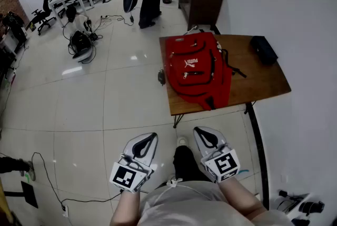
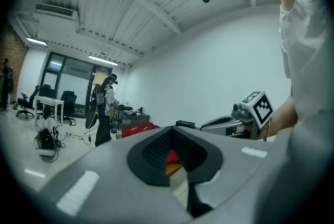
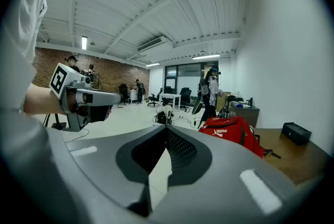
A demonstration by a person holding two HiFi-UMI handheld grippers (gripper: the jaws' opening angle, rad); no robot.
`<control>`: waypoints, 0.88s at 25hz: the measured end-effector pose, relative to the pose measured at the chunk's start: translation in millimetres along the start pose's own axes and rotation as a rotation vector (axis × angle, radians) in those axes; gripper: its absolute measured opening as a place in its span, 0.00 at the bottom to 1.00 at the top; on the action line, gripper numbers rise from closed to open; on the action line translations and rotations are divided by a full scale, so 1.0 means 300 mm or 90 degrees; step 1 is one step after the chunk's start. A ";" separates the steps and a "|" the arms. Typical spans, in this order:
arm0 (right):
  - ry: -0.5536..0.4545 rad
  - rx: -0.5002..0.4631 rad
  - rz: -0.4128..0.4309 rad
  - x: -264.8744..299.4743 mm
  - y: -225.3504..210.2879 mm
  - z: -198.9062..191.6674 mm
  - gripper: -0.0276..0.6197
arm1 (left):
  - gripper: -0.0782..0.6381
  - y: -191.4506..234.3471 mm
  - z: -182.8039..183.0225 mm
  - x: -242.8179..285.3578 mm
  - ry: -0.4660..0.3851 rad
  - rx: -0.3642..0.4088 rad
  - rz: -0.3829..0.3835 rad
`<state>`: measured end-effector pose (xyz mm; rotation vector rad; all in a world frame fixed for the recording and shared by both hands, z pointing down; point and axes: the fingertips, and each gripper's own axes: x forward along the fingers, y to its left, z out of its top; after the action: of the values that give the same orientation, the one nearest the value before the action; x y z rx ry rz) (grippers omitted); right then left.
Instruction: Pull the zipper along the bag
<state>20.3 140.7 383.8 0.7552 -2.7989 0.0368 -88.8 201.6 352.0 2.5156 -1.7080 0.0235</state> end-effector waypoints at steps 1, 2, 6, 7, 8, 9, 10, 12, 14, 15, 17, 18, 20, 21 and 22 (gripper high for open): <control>0.004 0.002 0.005 0.030 -0.021 0.002 0.05 | 0.12 0.018 -0.004 0.029 0.002 -0.001 -0.003; 0.007 0.003 0.010 0.060 -0.042 0.005 0.05 | 0.12 0.035 -0.008 0.059 0.005 0.000 -0.007; 0.008 -0.004 0.026 0.186 -0.152 0.029 0.05 | 0.12 0.113 -0.009 0.212 0.013 0.007 -0.018; 0.011 -0.007 0.030 0.215 -0.185 0.029 0.05 | 0.12 0.134 -0.012 0.255 0.015 0.007 -0.017; 0.015 -0.007 0.032 0.242 -0.220 0.028 0.05 | 0.12 0.154 -0.017 0.297 0.020 0.004 -0.016; 0.021 -0.006 0.032 0.268 -0.259 0.028 0.05 | 0.12 0.175 -0.021 0.339 0.024 -0.001 -0.017; 0.027 -0.003 0.030 0.293 -0.303 0.028 0.05 | 0.12 0.194 -0.023 0.382 0.029 -0.006 -0.019; 0.036 0.003 0.026 0.348 -0.394 0.029 0.05 | 0.12 0.239 -0.021 0.470 0.035 -0.013 -0.021; 0.041 0.011 0.028 0.408 -0.477 0.023 0.05 | 0.12 0.296 -0.018 0.553 0.039 -0.016 -0.013; 0.044 0.017 0.032 0.438 -0.511 0.018 0.05 | 0.12 0.325 -0.020 0.592 0.040 -0.020 -0.010; 0.052 0.030 0.044 0.492 -0.567 0.007 0.05 | 0.12 0.374 -0.025 0.669 0.045 -0.037 -0.008; 0.056 0.035 0.051 0.515 -0.589 0.001 0.05 | 0.12 0.394 -0.029 0.703 0.048 -0.046 -0.007; 0.064 0.042 0.060 0.558 -0.632 -0.012 0.05 | 0.12 0.430 -0.039 0.759 0.056 -0.052 -0.001; 0.067 0.046 0.059 0.581 -0.657 -0.019 0.05 | 0.12 0.447 -0.046 0.785 0.060 -0.051 0.003; 0.070 0.053 0.054 0.604 -0.684 -0.026 0.05 | 0.12 0.462 -0.056 0.811 0.066 -0.051 0.003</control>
<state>-27.4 -125.5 426.6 0.6318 -2.7366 0.2042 -126.5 -72.8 395.9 2.4093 -1.6422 0.0820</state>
